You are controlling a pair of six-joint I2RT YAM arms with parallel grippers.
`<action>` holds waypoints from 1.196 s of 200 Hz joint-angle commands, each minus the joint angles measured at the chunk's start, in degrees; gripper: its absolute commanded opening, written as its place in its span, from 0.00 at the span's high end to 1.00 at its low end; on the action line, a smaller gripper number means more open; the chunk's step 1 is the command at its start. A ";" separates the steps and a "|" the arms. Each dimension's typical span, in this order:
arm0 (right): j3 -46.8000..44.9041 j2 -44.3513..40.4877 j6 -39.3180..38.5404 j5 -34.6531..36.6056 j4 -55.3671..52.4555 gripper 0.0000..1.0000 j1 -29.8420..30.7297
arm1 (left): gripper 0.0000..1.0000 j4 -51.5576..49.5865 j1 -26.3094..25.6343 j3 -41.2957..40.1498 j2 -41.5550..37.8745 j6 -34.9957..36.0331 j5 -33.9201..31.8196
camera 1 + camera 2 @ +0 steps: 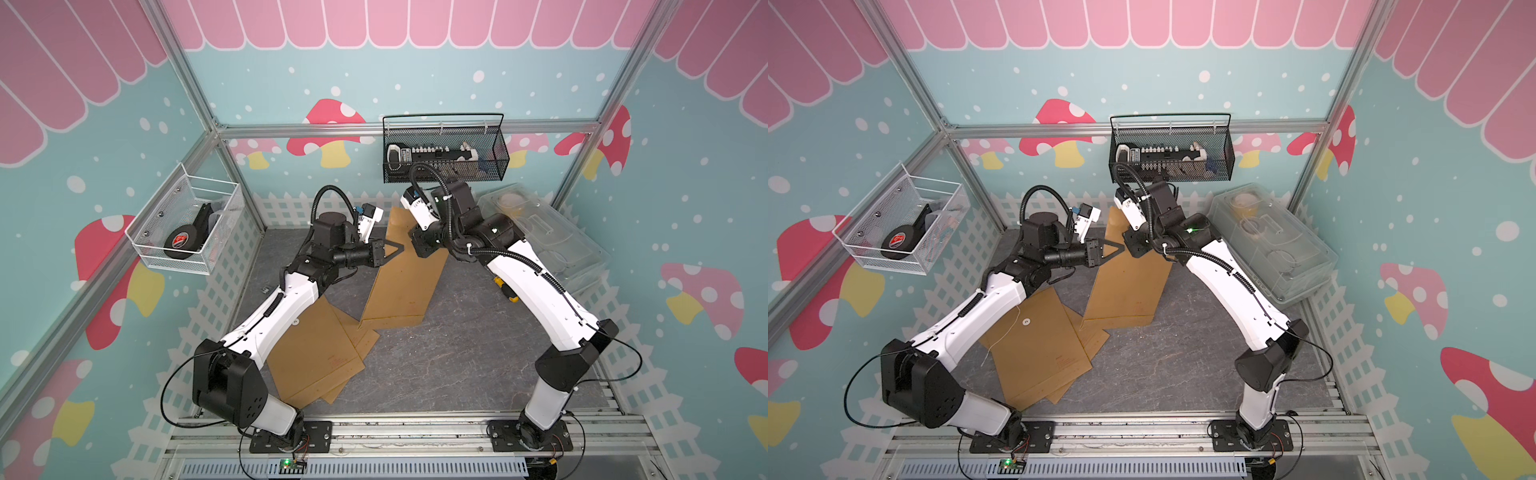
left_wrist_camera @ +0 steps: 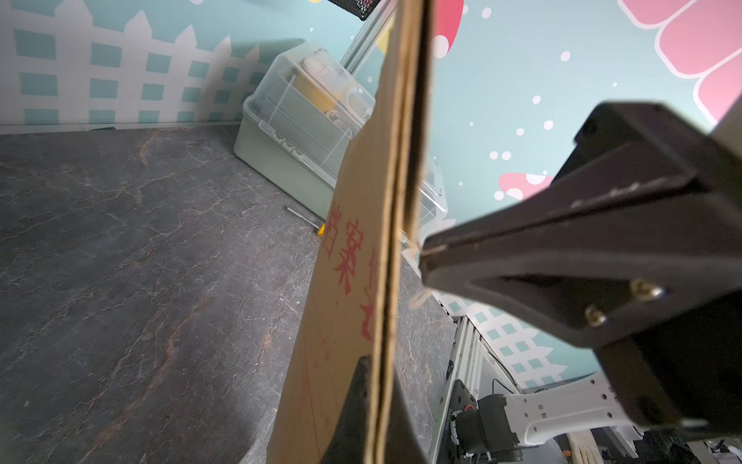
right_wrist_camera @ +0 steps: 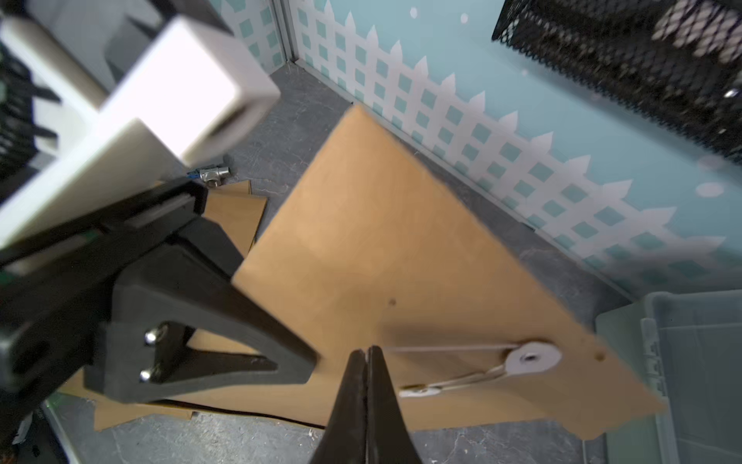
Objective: Close the mouth of the file bag
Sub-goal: Close the file bag.
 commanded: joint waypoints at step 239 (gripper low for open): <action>-41.64 -16.51 12.25 -9.95 45.61 0.89 -5.89 | 1.00 4.36 1.23 2.78 -3.58 -5.18 -0.85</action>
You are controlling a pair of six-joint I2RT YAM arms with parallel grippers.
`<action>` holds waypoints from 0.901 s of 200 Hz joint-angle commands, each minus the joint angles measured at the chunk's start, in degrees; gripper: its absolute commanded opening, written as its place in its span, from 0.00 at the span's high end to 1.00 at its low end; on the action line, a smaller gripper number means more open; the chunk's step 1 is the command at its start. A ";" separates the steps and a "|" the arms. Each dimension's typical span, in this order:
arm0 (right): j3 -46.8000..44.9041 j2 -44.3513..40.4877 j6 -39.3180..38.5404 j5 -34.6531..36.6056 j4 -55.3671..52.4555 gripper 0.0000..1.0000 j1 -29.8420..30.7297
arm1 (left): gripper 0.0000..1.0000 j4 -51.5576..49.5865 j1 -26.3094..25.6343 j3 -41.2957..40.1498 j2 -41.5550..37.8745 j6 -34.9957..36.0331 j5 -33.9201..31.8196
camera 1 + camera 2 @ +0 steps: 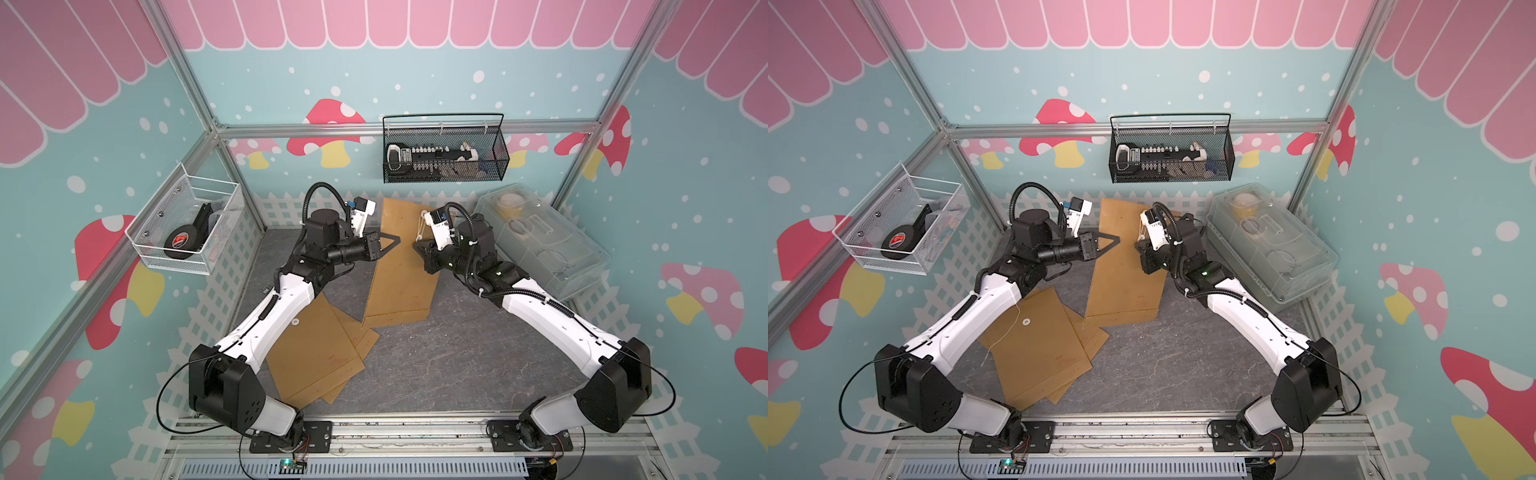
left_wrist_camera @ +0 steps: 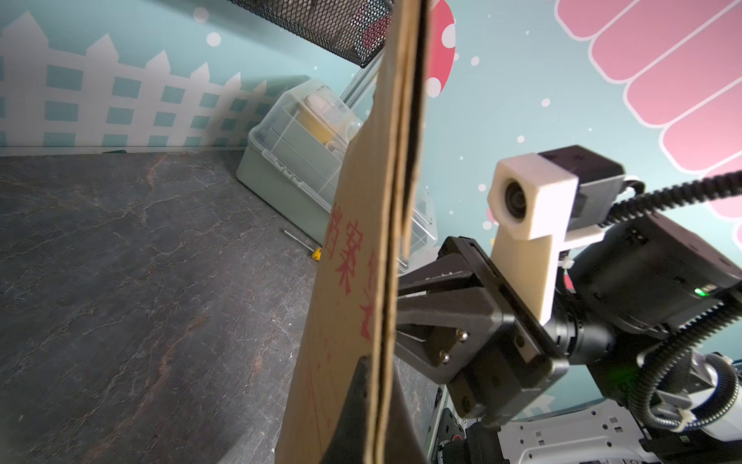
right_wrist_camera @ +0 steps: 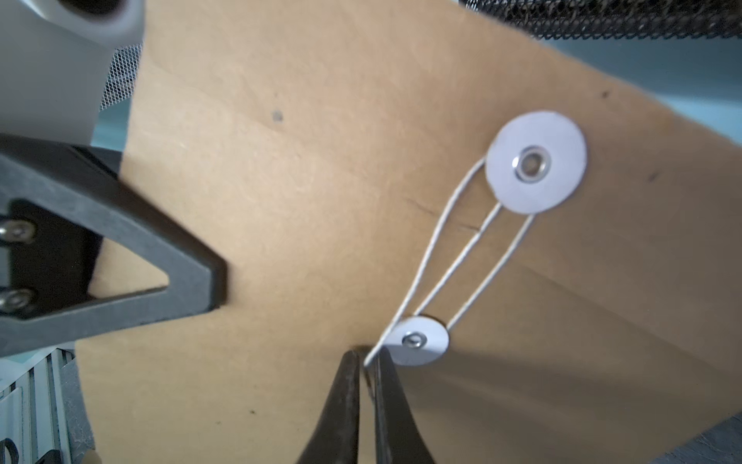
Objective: Close the mouth of the file bag
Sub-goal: Close the file bag.
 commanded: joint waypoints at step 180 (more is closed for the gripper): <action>-1.00 -5.19 0.24 -2.89 -1.99 1.00 -1.33 | 1.00 -1.22 1.49 3.01 -2.43 1.96 -0.30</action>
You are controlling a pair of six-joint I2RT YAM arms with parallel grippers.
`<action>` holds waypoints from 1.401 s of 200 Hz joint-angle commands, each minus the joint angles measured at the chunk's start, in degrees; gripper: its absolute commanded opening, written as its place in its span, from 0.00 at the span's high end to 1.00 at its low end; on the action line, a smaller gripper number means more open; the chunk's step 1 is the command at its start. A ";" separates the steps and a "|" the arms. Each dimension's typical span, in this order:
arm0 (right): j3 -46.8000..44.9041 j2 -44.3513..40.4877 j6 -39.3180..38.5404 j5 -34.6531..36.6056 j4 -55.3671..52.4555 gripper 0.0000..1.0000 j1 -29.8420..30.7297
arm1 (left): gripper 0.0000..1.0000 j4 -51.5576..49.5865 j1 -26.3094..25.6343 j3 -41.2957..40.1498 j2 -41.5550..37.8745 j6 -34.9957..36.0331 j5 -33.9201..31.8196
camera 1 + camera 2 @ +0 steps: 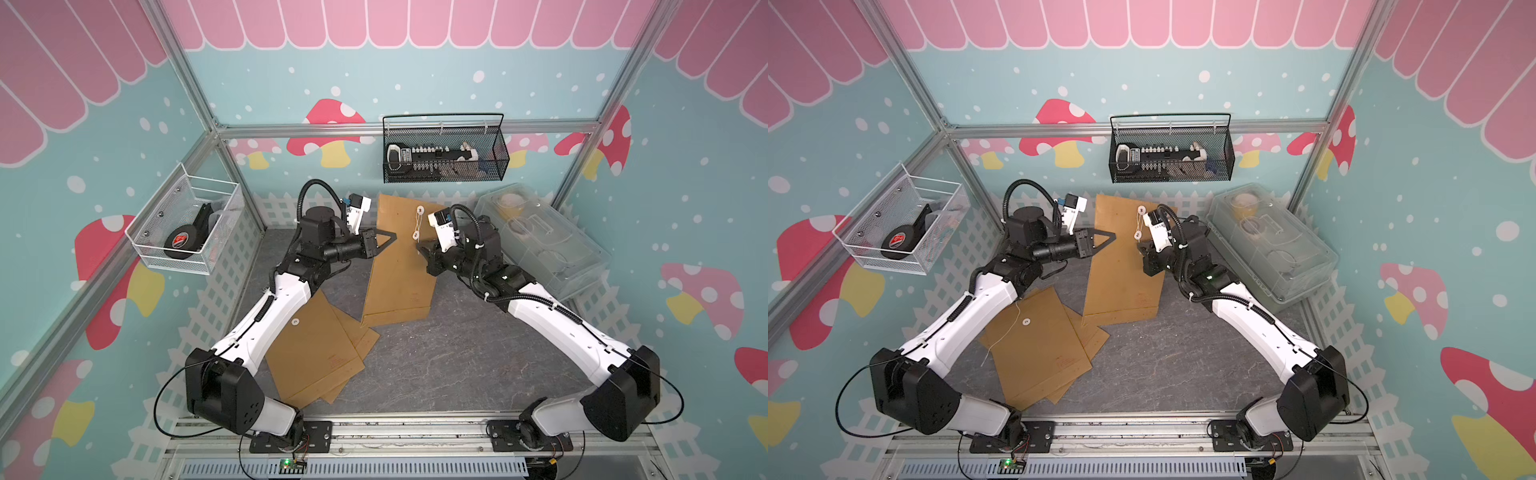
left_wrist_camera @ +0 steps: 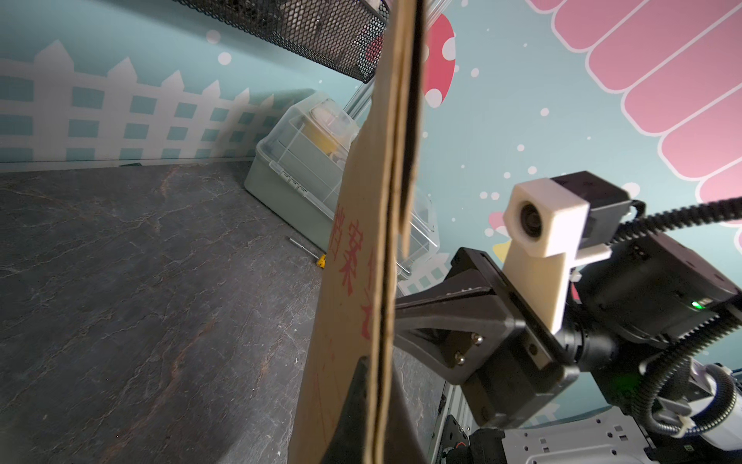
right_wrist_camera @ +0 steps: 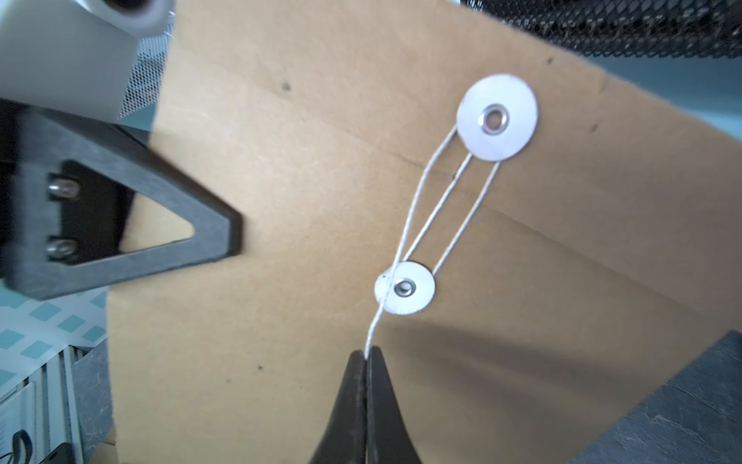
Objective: Close the mouth of the file bag
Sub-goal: Close the file bag.
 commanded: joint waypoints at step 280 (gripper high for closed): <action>23.84 9.99 1.24 4.66 -28.67 1.00 -11.25 | 1.00 -5.79 -2.06 2.90 -1.73 8.92 5.66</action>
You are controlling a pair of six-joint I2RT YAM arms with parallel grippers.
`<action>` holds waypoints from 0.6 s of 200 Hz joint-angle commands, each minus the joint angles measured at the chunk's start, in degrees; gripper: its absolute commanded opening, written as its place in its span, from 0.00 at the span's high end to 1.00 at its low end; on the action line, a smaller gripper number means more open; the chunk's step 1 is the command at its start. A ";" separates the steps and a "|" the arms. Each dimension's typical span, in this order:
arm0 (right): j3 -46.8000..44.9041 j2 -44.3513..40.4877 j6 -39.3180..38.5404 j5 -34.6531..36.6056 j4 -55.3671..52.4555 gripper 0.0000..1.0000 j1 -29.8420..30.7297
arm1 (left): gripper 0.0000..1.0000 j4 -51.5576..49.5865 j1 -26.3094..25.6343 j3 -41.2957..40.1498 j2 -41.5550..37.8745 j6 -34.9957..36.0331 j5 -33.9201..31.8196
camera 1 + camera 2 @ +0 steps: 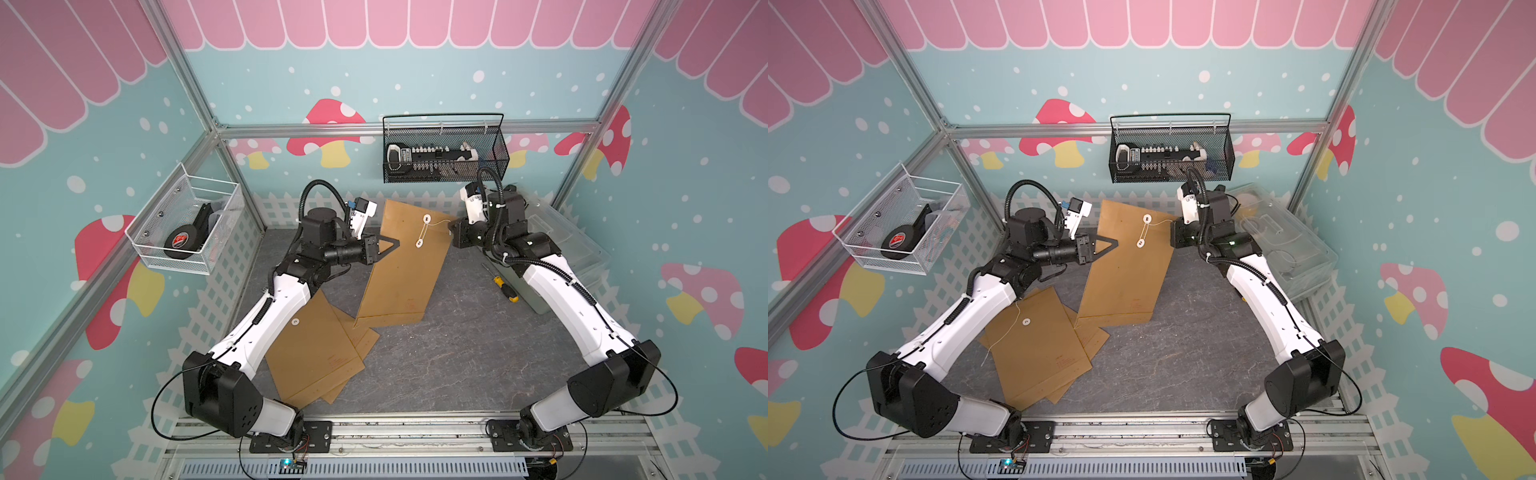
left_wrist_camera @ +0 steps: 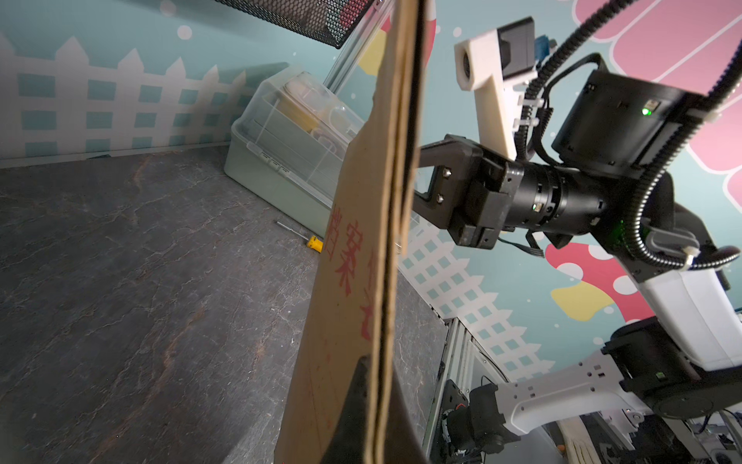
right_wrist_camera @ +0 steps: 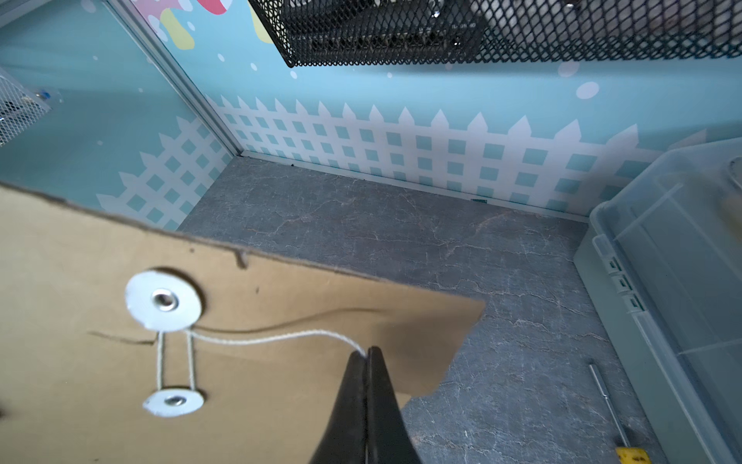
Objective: Close the mouth of the file bag
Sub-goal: Close the file bag.
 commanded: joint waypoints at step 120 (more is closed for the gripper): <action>18.44 6.91 -2.34 2.97 -13.16 1.00 1.13 | 1.00 -3.90 -3.26 2.85 0.73 5.37 1.73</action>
